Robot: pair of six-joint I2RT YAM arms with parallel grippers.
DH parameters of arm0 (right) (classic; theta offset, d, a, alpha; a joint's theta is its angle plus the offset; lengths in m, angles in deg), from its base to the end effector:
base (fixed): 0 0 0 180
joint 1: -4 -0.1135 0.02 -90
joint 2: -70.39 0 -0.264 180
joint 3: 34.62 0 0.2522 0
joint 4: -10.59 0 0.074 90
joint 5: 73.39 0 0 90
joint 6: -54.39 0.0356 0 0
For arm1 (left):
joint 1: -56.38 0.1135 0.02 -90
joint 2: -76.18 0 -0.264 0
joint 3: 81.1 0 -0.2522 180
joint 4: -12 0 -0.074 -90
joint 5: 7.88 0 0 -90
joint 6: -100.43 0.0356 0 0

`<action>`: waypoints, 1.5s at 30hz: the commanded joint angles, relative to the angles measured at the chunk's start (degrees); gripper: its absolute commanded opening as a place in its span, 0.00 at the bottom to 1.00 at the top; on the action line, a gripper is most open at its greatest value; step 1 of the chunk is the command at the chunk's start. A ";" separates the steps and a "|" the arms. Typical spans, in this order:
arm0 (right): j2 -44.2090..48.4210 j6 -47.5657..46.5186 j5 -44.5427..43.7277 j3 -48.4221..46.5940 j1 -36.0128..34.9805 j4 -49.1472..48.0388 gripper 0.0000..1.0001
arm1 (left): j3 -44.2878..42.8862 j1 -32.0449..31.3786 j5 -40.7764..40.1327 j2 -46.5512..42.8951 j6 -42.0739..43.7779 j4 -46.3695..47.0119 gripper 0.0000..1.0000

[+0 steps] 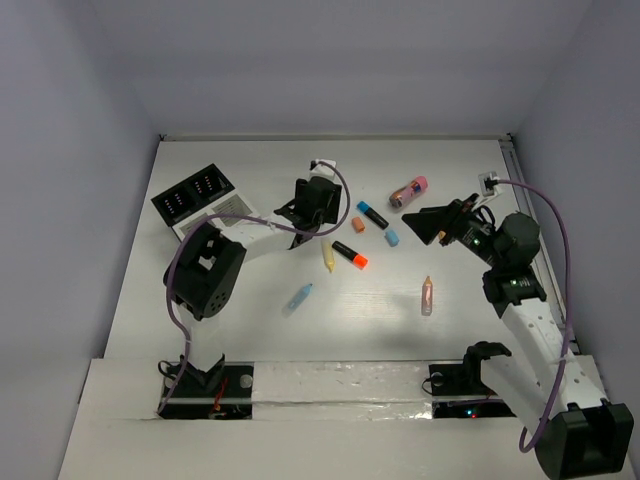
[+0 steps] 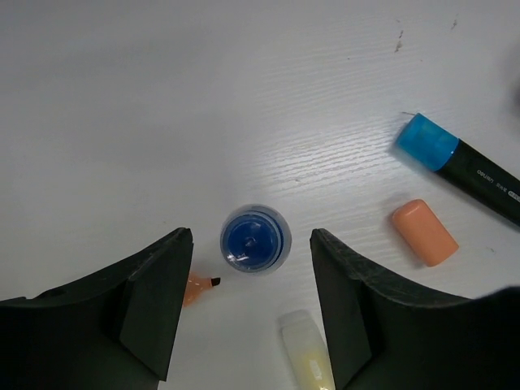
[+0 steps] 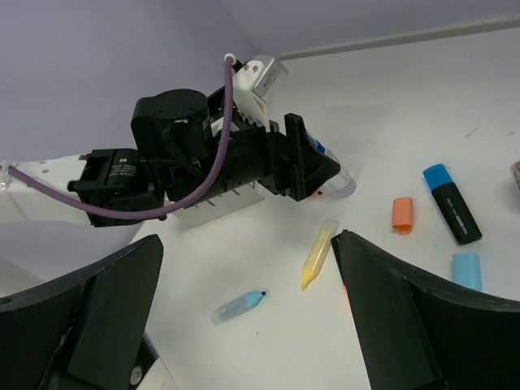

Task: Sort the stationery into containers
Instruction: Pick up the stationery from the center of the board, then place the stationery in the storage box.

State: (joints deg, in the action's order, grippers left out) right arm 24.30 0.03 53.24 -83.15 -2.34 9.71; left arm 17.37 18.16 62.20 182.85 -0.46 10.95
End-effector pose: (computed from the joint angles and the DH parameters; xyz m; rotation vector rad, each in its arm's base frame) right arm 0.1878 0.0422 0.3204 -0.1324 1.6171 1.0543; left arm 0.3378 -0.2506 0.2118 0.2590 1.9873 -0.1972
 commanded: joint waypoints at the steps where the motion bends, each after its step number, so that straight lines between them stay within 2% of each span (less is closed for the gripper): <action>1: -0.32 0.48 1.61 -0.22 -0.15 -4.00 0.94 | -2.28 -0.10 0.06 0.02 0.96 3.11 0.57; 7: -0.85 0.75 2.23 -0.22 -0.15 -4.53 0.93 | -2.98 -0.10 0.24 1.26 1.49 4.08 0.38; 11: -0.94 0.84 2.23 -0.13 -0.15 -4.70 0.93 | -3.42 -0.10 -0.29 1.08 1.58 3.99 0.20; 14: -1.20 0.92 2.31 -0.13 -0.68 -5.05 0.93 | -4.04 -0.10 0.15 -1.01 1.41 3.90 0.16; 19: -2.16 0.75 2.58 -0.13 -1.21 -5.32 0.94 | -8.76 -0.10 0.32 -5.33 1.40 3.12 0.16; 23: -2.52 0.31 1.70 0.05 -1.74 -4.97 0.94 | -14.23 -0.10 -2.66 -9.01 2.89 -1.88 0.16; 29: -4.45 0.31 1.44 0.13 -2.79 -5.58 0.94 | -15.99 3.84 -5.21 -16.83 1.76 -7.95 0.16; 33: -6.12 -0.66 0.03 0.13 -3.32 -5.23 0.94 | -12.57 9.90 -5.13 -22.29 -0.44 -11.21 0.16; 38: -7.53 -1.54 -0.59 -0.22 -3.85 -4.35 0.94 | -6.33 22.12 -4.51 -28.09 -0.27 -15.34 0.17; 41: -8.06 -1.62 0.29 -0.83 -4.37 -3.56 0.94 | -3.52 28.34 -2.32 -28.89 0.96 -14.47 0.17; 45: -8.23 -1.71 0.03 -0.74 -4.37 -3.47 0.94 | -2.55 32.85 1.72 -27.57 0.79 -13.77 0.17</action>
State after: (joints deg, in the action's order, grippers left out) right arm 15.91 -0.54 53.32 -83.06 -6.21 7.57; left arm 14.49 49.37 60.53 155.70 -0.09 -4.68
